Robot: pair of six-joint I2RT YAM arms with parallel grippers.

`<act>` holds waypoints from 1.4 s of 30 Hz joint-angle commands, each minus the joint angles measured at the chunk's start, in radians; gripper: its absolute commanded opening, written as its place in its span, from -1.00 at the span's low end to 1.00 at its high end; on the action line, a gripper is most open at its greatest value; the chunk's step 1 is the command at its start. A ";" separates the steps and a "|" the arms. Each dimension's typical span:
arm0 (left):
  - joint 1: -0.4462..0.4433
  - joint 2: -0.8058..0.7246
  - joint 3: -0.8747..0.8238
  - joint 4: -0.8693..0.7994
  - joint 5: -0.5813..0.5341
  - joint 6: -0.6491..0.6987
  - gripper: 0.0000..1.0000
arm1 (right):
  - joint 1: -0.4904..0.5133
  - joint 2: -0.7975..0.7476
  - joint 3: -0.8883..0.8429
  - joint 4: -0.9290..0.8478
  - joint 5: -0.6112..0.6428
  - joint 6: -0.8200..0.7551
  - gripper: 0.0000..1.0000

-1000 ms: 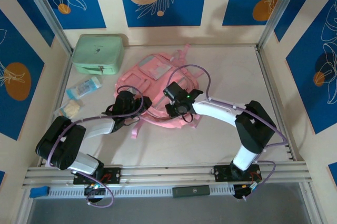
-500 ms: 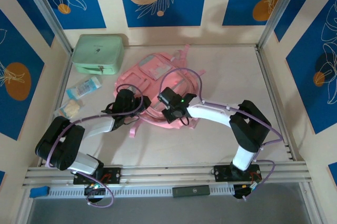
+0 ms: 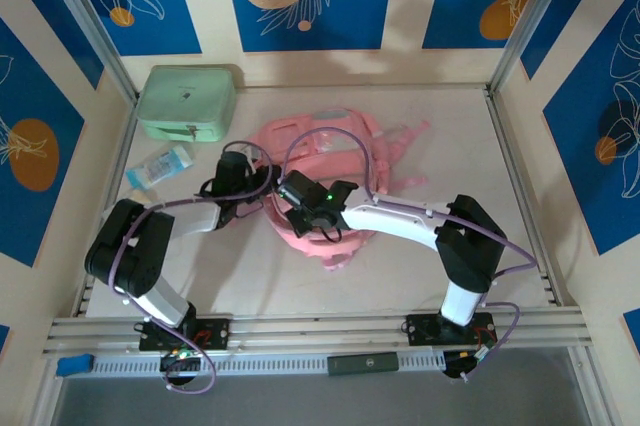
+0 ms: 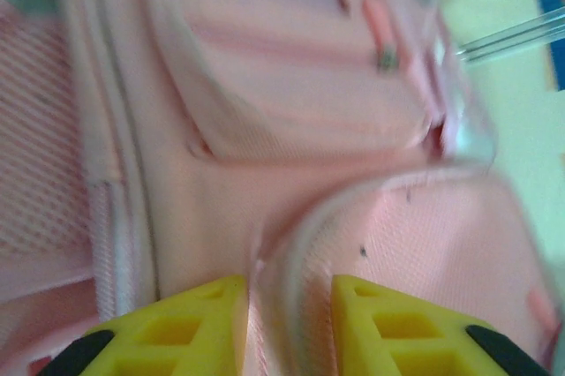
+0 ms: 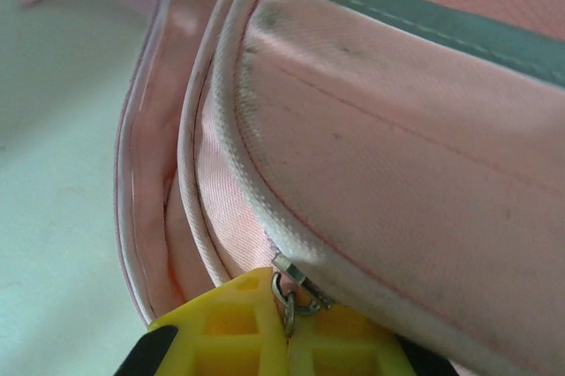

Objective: Pack the student bag
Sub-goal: Zip the student bag at the center of the table.

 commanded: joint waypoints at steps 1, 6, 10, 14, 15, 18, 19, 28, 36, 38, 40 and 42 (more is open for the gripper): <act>0.035 -0.026 -0.009 0.102 0.117 -0.019 -0.23 | 0.016 0.004 0.054 -0.071 -0.033 0.074 -1.00; -0.001 -0.162 -0.087 -0.044 0.083 -0.117 -0.16 | -0.015 -0.037 -0.011 -0.047 -0.090 0.128 -1.00; -0.066 -0.251 -0.156 -0.088 0.019 -0.228 -0.14 | -0.018 -0.042 -0.028 -0.040 -0.104 0.140 -1.00; -0.139 -0.297 -0.214 -0.067 -0.030 -0.357 -0.06 | -0.015 -0.042 -0.030 -0.031 -0.109 0.149 -1.00; -0.152 -0.309 -0.223 -0.067 -0.050 -0.376 -0.05 | -0.015 -0.042 -0.030 -0.029 -0.110 0.150 -1.00; -0.186 -0.319 -0.218 -0.098 -0.098 -0.406 -0.08 | -0.013 -0.040 -0.030 -0.027 -0.107 0.152 -1.00; -0.194 -0.317 -0.216 -0.110 -0.119 -0.420 -0.12 | -0.012 -0.040 -0.029 -0.025 -0.108 0.154 -1.00; -0.212 -0.285 -0.225 -0.064 -0.209 -0.450 -0.85 | -0.013 -0.042 -0.005 -0.074 -0.067 0.186 -1.00; -0.161 -0.344 -0.173 -0.232 -0.218 -0.313 -1.00 | -0.020 -0.078 0.027 -0.253 -0.026 0.242 -1.00; -0.122 -0.369 -0.153 -0.311 -0.212 -0.250 -1.00 | -0.033 -0.108 -0.001 -0.293 -0.026 0.261 -1.00; -0.088 -0.379 -0.110 -0.418 -0.195 -0.167 -1.00 | -0.049 -0.147 -0.045 -0.310 -0.025 0.270 -1.00; -0.063 -0.384 -0.076 -0.487 -0.180 -0.101 -1.00 | -0.074 -0.194 -0.093 -0.307 -0.028 0.269 -1.00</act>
